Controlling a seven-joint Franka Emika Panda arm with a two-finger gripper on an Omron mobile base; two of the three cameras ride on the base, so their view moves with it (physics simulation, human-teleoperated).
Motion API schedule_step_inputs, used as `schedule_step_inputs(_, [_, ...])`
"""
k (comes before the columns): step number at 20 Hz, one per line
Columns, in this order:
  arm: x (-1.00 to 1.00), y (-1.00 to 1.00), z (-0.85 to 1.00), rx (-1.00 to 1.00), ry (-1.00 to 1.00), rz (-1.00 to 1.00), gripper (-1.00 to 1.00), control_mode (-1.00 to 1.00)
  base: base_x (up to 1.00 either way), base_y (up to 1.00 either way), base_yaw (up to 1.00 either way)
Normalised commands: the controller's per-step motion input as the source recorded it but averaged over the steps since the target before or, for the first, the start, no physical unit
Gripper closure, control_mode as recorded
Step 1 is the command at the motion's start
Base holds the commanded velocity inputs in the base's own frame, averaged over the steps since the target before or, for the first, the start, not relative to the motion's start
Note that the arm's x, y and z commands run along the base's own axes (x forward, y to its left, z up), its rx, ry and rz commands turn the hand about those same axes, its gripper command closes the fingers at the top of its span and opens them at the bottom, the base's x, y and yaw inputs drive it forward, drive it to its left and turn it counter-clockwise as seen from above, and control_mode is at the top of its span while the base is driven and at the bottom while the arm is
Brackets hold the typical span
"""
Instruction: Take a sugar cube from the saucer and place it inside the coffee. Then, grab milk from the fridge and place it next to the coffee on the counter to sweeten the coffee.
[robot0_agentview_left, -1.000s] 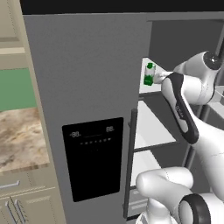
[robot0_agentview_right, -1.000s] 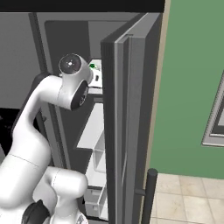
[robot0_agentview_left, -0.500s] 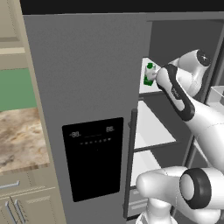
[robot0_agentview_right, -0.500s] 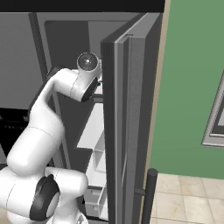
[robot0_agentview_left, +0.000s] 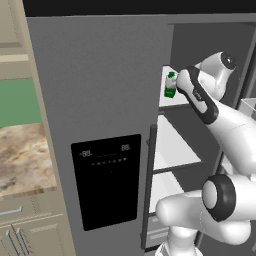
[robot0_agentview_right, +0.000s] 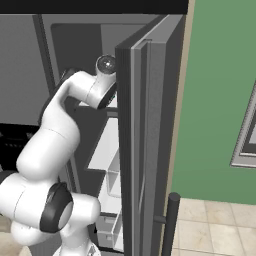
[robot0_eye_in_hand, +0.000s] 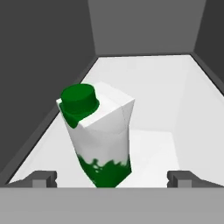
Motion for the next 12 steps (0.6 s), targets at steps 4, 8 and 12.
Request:
schedule_step_inputs(4, [0.22, 0.0, -0.04, -0.01, 0.0, 0.0, -1.0, -1.0, 0.0, 0.0, 0.0])
schedule_step_inputs(8, [0.1, 0.0, -0.01, 0.0, 0.0, 0.0, -1.0, -1.0, 0.0, 0.0, 0.0])
schedule_step_inputs(12, [0.06, 0.0, -0.01, 0.0, 0.0, 0.0, -1.0, -1.0, 0.0, 0.0, 0.0])
